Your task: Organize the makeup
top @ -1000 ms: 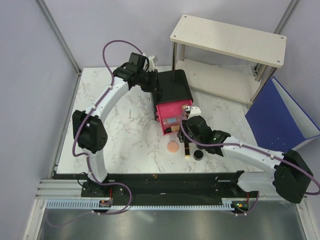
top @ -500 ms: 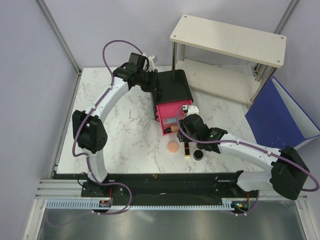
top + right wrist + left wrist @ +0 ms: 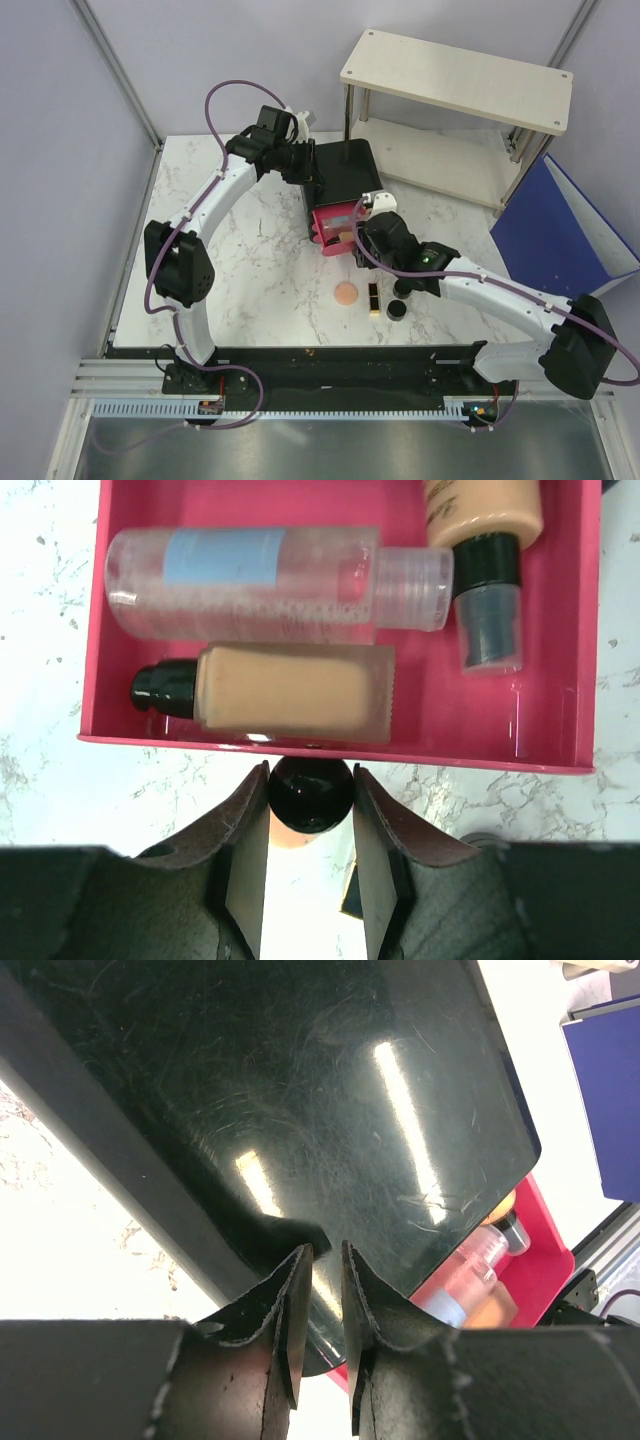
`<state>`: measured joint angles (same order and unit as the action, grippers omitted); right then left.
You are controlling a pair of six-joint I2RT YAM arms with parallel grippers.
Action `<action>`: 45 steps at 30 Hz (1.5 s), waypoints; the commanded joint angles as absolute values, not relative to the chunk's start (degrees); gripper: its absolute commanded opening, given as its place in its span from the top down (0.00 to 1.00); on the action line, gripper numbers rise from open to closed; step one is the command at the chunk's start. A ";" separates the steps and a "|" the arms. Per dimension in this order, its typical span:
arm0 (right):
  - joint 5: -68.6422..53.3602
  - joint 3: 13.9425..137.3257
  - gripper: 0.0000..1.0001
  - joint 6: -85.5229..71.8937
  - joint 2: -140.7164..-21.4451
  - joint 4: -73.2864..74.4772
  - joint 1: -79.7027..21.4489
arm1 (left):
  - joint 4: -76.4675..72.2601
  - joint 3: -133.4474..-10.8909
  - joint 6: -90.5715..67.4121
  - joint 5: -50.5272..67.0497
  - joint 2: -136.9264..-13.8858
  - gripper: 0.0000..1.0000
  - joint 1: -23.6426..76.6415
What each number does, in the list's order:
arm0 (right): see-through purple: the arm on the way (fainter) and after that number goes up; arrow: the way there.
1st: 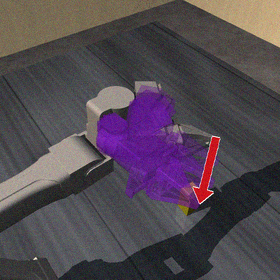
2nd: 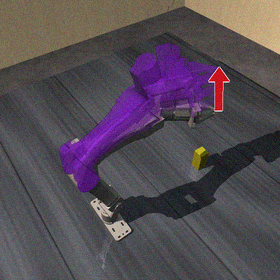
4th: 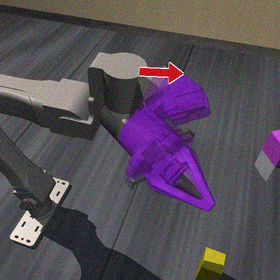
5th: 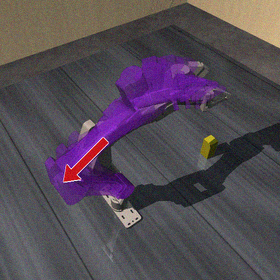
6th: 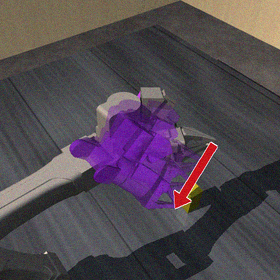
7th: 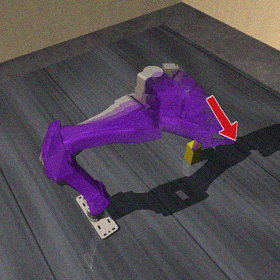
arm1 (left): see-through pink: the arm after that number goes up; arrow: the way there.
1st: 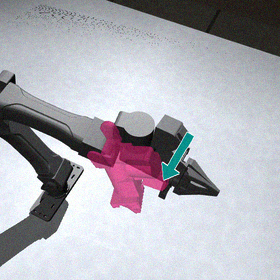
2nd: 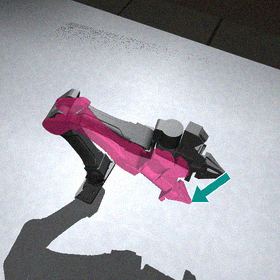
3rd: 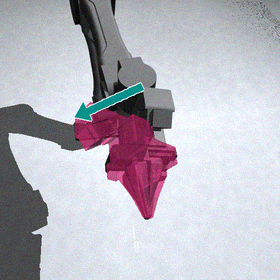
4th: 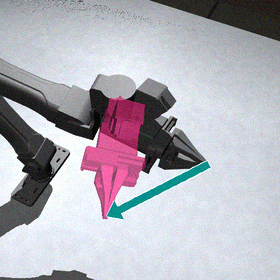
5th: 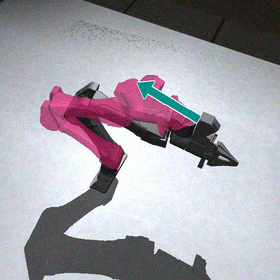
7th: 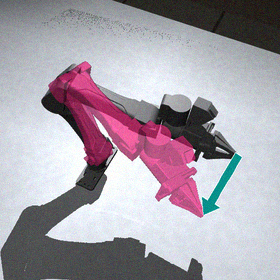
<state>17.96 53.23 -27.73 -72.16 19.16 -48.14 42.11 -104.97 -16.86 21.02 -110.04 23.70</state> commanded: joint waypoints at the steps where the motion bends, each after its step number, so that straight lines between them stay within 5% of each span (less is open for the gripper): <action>1: 20.56 59.50 1.00 -24.00 -74.26 10.73 -48.16 | 58.80 -99.49 -11.87 12.74 -116.19 0.71 23.20; 29: 27.68 77.08 0.96 -18.90 -95.97 6.50 -47.99 | 58.89 -98.70 -11.51 12.75 -115.93 0.71 23.29; 38: 25.05 79.46 0.74 -19.68 -97.91 8.17 -47.99 | 59.15 -98.79 -11.25 12.83 -115.93 0.71 23.20; 45: 21.72 72.34 0.39 -21.45 -90.46 8.61 -47.99 | 59.24 -99.32 -11.34 12.92 -116.28 0.71 23.29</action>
<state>28.58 74.11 -19.44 -96.14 16.43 -46.96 42.09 -104.29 -16.34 20.95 -109.47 23.38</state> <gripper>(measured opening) 0.559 0.289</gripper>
